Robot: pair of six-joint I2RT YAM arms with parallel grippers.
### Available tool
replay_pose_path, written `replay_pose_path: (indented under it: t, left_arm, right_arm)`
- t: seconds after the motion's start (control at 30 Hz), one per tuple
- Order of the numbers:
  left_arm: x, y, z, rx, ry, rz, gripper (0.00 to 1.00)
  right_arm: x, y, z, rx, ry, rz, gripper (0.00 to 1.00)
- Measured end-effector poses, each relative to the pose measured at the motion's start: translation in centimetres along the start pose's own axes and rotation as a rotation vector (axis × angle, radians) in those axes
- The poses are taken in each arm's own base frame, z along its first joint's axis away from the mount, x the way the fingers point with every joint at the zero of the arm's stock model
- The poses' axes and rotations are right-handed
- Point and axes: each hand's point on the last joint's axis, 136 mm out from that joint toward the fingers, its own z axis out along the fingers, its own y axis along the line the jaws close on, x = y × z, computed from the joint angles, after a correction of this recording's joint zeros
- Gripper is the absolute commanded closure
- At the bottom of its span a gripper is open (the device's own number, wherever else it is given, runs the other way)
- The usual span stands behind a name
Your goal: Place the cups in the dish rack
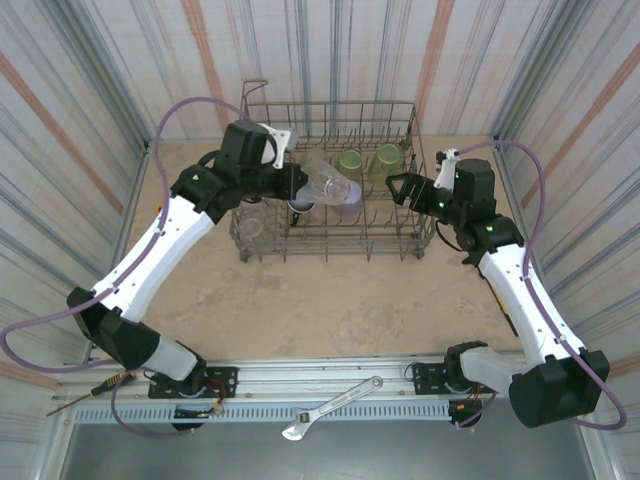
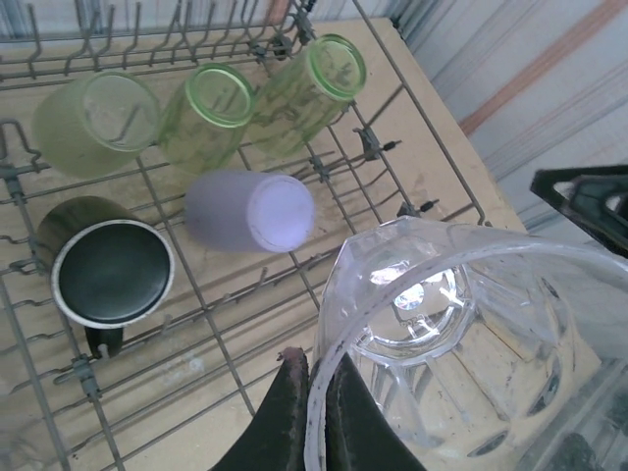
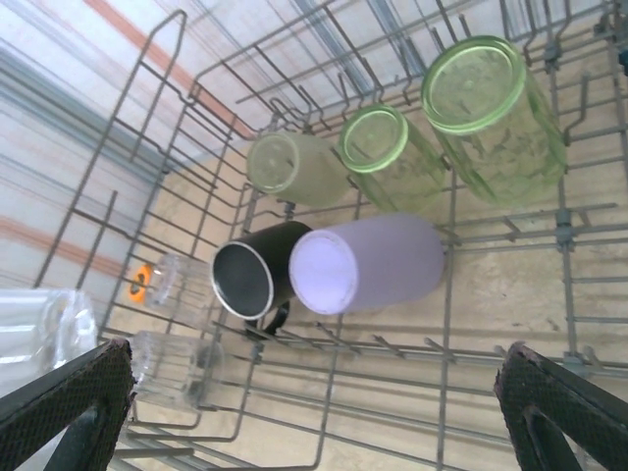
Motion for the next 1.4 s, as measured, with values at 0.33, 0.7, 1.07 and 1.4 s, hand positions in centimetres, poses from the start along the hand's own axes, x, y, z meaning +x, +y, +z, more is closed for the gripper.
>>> replay_pose_path:
  t: [0.33, 0.7, 1.07, 1.4]
  left_arm:
    - [-3.0, 5.7, -0.8, 0.063, -0.06, -0.163, 1.0]
    - [-5.4, 11.3, 0.7, 0.244, -0.088, -0.374, 1.0]
    - [-5.1, 15.5, 0.3, 0.378, -0.118, -0.532, 1.0]
    - [-5.4, 16.3, -0.7, 0.459, -0.144, -0.572, 1.0]
  right_arm:
    - [-0.5, 2.4, 0.9, -0.117, -0.004, 0.037, 0.01]
    - [1.5, 5.0, 4.8, -0.222, 0.071, 0.066, 0.01]
    - [2.7, 8.8, 9.6, -0.37, 0.141, 0.092, 0.01]
    - [2.0, 14.0, 13.0, -0.557, 0.162, 0.09, 0.01]
